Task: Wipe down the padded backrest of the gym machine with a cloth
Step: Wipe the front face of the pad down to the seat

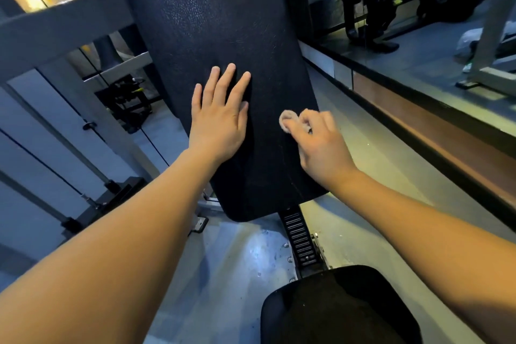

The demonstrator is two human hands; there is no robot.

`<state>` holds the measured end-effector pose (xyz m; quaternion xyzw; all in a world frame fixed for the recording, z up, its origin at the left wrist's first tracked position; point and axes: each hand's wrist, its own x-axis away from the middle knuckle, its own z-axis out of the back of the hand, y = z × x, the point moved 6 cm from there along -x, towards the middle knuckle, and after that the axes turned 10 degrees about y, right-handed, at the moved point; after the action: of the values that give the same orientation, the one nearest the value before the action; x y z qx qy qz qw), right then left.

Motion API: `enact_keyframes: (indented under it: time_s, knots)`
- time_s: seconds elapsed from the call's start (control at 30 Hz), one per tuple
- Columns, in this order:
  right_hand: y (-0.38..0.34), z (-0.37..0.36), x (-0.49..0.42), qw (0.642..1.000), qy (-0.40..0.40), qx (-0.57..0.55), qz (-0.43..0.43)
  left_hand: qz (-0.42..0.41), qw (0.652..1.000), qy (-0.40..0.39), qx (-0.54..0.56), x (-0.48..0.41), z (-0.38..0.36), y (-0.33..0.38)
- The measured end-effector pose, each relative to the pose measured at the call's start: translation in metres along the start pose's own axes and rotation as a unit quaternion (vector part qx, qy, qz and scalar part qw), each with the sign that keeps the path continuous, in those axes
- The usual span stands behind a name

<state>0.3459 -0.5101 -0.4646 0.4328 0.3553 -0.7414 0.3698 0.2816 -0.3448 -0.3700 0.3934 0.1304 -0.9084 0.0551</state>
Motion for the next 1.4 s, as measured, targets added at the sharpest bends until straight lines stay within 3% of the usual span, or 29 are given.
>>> enact_keyframes:
  time_s: [0.17,0.3,0.37,0.5,0.63,0.7,0.77,0.87,0.97,1.07,1.27,1.33,1.4]
  knots:
    - [-0.012,0.006,0.033,0.982,-0.105,-0.007,0.158,0.049,0.998,0.035,0.015,0.034,0.009,-0.028]
    - [-0.003,0.016,-0.036,0.997,-0.012,0.044,0.065,0.057,0.998,0.036,0.021,0.055,0.008,-0.040]
    - [0.000,0.009,-0.048,0.999,-0.003,0.048,0.022,0.054,0.997,0.031,0.038,0.060,0.005,-0.041]
    - [-0.007,-0.005,-0.002,0.998,-0.025,0.021,0.045,0.057,0.995,0.025,0.078,0.063,0.001,-0.043]
    - [-0.036,-0.012,0.086,0.972,-0.167,-0.024,0.167,0.061,0.994,0.036,0.085,0.066,-0.001,-0.042]
    - [-0.039,-0.008,0.099,0.956,-0.194,-0.025,0.220,0.059,0.994,0.040,0.084,0.066,-0.001,-0.043]
    - [-0.036,-0.005,0.070,0.967,-0.164,-0.033,0.194,0.051,0.995,0.039,0.080,0.066,-0.002,-0.046]
    - [-0.025,0.005,-0.007,0.995,-0.055,-0.031,0.074,0.055,0.995,0.036,0.078,0.066,-0.005,-0.046]
    - [-0.014,0.000,-0.032,1.000,-0.002,0.001,0.018,0.064,0.994,0.036,0.078,0.067,-0.006,-0.043]
    - [-0.021,-0.014,0.019,0.997,-0.024,-0.013,0.075,0.064,0.994,0.031,0.078,0.066,-0.008,-0.045]
    - [-0.020,-0.011,0.118,0.965,-0.181,-0.038,0.184,0.070,0.995,0.031,0.066,0.066,-0.006,-0.041]
    - [-0.016,-0.005,0.096,0.967,-0.174,-0.035,0.184,0.078,0.994,0.033,0.063,0.065,-0.004,-0.036]
    - [0.000,0.008,0.051,0.990,-0.100,-0.016,0.101,0.100,0.992,0.038,0.065,0.065,-0.005,-0.031]
